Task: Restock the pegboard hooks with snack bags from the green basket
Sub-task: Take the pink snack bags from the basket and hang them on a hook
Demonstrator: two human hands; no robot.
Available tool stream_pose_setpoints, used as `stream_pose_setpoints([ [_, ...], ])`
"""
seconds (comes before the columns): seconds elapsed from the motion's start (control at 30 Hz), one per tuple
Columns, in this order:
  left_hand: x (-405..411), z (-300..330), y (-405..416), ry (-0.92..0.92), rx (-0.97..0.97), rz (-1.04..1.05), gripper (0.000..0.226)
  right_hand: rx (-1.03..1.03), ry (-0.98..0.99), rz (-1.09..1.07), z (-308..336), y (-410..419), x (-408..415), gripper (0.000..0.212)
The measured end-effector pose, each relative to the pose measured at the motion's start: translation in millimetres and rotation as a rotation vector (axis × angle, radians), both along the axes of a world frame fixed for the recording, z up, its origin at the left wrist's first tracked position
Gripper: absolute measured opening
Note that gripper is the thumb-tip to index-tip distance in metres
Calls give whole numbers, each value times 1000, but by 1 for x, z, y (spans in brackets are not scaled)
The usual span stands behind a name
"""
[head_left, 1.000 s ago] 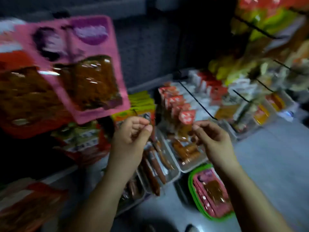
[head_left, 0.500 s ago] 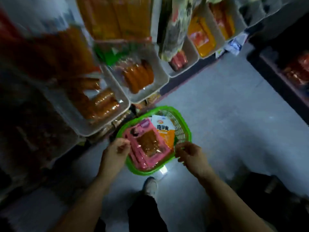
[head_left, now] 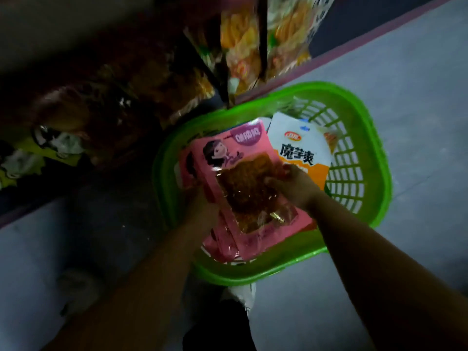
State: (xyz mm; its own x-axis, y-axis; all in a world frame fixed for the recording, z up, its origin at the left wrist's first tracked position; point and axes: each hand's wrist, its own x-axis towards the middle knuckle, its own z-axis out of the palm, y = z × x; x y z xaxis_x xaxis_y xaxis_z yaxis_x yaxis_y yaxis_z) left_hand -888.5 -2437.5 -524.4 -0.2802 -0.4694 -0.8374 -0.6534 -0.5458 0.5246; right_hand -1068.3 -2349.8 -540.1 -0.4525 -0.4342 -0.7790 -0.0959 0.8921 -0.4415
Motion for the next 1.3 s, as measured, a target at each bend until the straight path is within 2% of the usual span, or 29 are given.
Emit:
stream_pose_setpoints([
  [0.07,2,-9,4,12,1,111,50,5,43,-29,-13,-3,3,67],
  [0.13,4,-16,7,-20,-55,122,40,15,97,-97,-18,-2,8,75],
  [0.17,5,-18,7,-34,-76,127,33,-2,100,-155,-21,1,8,67],
  [0.27,4,-19,6,-46,-46,143,24,-19,237,-251,-22,18,-6,27],
  [0.3,2,-17,5,-34,-28,136,22,-24,262,-279,-22,25,-13,21],
  [0.37,-7,-14,5,0,-9,125,22,-38,213,-289,-21,37,-24,28],
  [0.5,-24,-16,7,28,-42,130,23,-143,-85,-300,-20,34,-11,54],
  [0.6,-26,-21,9,6,-94,108,26,-199,-175,-457,-26,35,-5,44],
  [0.67,-25,-22,10,9,-123,103,34,-232,-142,-566,-28,42,-9,38],
  [0.77,-27,-25,10,13,-144,129,17,-236,-55,-742,-25,53,-17,35],
  [0.8,-27,-27,10,-8,-160,147,18,-257,-70,-798,-22,57,-20,29],
  [0.87,-25,-26,7,-53,-150,206,34,-296,-139,-823,-10,63,-24,17],
  [0.93,-18,-16,7,-22,-86,244,40,-324,-180,-747,8,66,-24,17],
  [1.0,-7,4,10,49,-59,269,36,-357,-183,-691,31,69,-19,24],
  [1.1,13,55,15,131,-48,401,37,-437,-329,-733,80,73,3,33],
  [1.23,42,160,20,206,-62,524,21,-400,-430,-742,177,81,48,38],
  [1.3,56,228,20,205,-79,501,30,-371,-454,-715,238,77,66,42],
])
